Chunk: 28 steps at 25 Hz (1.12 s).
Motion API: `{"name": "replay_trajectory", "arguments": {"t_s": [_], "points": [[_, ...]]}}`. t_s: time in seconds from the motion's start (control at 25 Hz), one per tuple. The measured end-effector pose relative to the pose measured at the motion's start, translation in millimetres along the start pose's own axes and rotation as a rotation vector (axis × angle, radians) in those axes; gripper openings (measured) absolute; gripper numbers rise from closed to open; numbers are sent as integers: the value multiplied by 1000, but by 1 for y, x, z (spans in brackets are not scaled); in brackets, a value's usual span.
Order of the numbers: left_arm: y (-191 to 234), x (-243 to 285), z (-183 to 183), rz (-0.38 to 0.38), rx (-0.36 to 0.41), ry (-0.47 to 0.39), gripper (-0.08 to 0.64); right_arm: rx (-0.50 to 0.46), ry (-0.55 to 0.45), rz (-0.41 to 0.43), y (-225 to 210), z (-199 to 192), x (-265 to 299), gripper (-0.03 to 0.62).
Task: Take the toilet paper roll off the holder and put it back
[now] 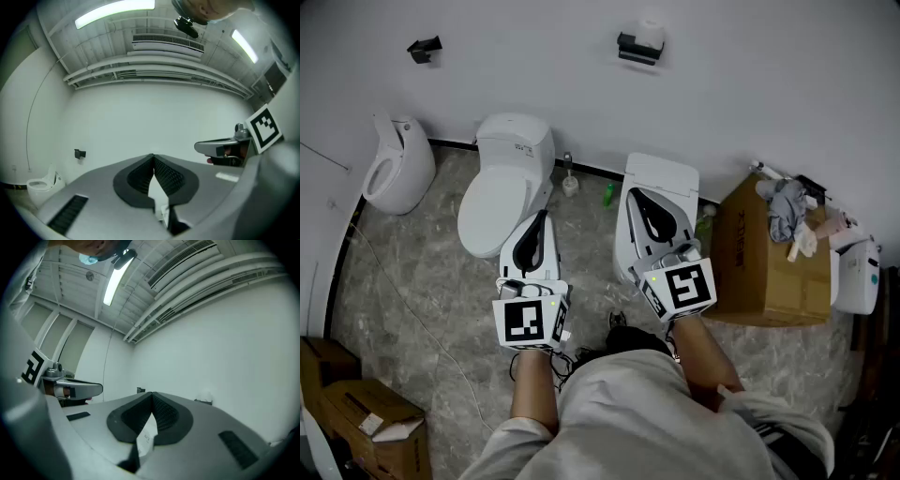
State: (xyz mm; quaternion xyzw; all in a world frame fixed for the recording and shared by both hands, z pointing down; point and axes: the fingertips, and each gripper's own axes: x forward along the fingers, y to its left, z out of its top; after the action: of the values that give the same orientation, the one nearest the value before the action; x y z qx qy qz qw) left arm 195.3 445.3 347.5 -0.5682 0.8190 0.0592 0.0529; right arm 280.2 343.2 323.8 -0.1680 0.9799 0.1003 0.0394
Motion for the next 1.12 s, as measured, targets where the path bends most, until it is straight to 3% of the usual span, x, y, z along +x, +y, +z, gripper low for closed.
{"name": "replay_trajectory", "arguments": {"t_s": [0.2, 0.48, 0.84, 1.12], "points": [[26, -21, -11, 15, -18, 11, 9, -2, 1, -15, 16, -8, 1, 3], [50, -5, -29, -11, -35, 43, 9, 5, 33, -54, 12, -25, 27, 3], [76, 89, -48, -45, -27, 69, 9, 13, 24, -56, -46, -49, 108, 3], [94, 201, -66, -94, -44, 106, 9, 34, 51, -61, -110, -74, 194, 3]]}}
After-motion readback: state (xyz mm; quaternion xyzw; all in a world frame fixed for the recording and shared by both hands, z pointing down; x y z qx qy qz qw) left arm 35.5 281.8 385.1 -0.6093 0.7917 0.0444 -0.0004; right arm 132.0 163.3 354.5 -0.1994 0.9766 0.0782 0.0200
